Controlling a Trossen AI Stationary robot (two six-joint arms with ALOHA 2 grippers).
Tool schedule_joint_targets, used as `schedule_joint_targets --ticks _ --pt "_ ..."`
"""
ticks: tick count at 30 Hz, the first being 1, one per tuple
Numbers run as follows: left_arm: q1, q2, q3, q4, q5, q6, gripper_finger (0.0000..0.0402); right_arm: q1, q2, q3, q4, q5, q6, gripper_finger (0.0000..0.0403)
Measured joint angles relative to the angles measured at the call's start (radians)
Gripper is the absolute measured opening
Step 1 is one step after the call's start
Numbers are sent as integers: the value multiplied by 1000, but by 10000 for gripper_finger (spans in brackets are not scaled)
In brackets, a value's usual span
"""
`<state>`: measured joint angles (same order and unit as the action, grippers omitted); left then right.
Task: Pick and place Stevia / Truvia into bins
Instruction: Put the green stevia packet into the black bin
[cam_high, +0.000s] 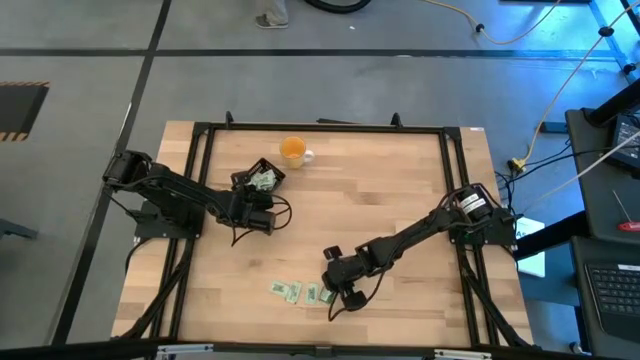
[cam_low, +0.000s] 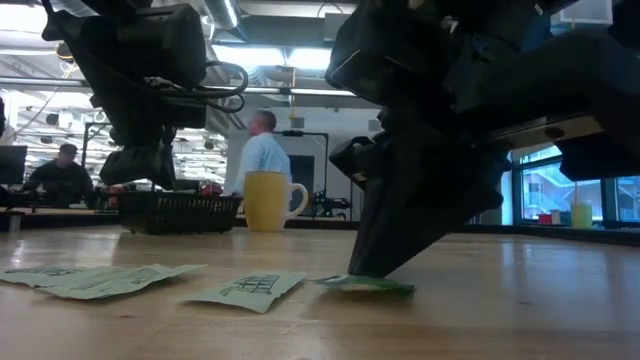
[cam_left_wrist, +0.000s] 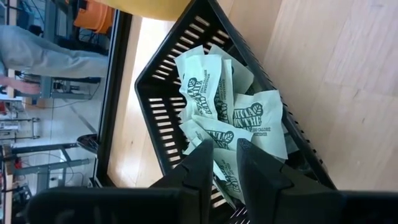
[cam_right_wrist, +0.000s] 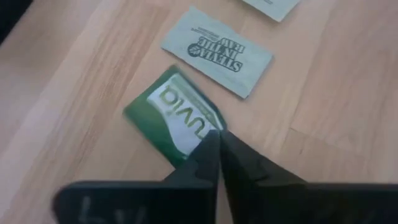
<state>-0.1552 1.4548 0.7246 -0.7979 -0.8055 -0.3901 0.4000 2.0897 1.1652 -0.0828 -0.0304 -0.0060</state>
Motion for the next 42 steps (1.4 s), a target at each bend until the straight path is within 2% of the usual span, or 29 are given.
schedule_joint_targets --ticks 2,6,9,14,16,26,31,36,42 --pt "0 0 0 1 0 0 65 0 -6 -1 -4 5 -3 7" --pt "0 0 0 2 0 0 67 -8 -22 -3 -22 47 12 6" --pt "0 0 0 2 0 0 67 -18 -49 -8 -84 138 29 3" --pt "0 0 0 11 0 0 64 -38 -94 -14 -197 350 56 2" --pt "0 0 0 12 0 0 63 -45 -113 -17 -245 384 56 1" --pt "0 0 0 22 -3 -16 71 -50 -150 -18 -259 321 58 4" --pt "0 0 0 27 -2 -16 82 -50 -150 -16 -247 314 110 24" --pt "0 0 0 39 -1 -16 86 -50 -151 -15 -235 207 158 45" --pt "0 0 0 39 0 -16 86 -50 -152 -14 -229 194 162 71"
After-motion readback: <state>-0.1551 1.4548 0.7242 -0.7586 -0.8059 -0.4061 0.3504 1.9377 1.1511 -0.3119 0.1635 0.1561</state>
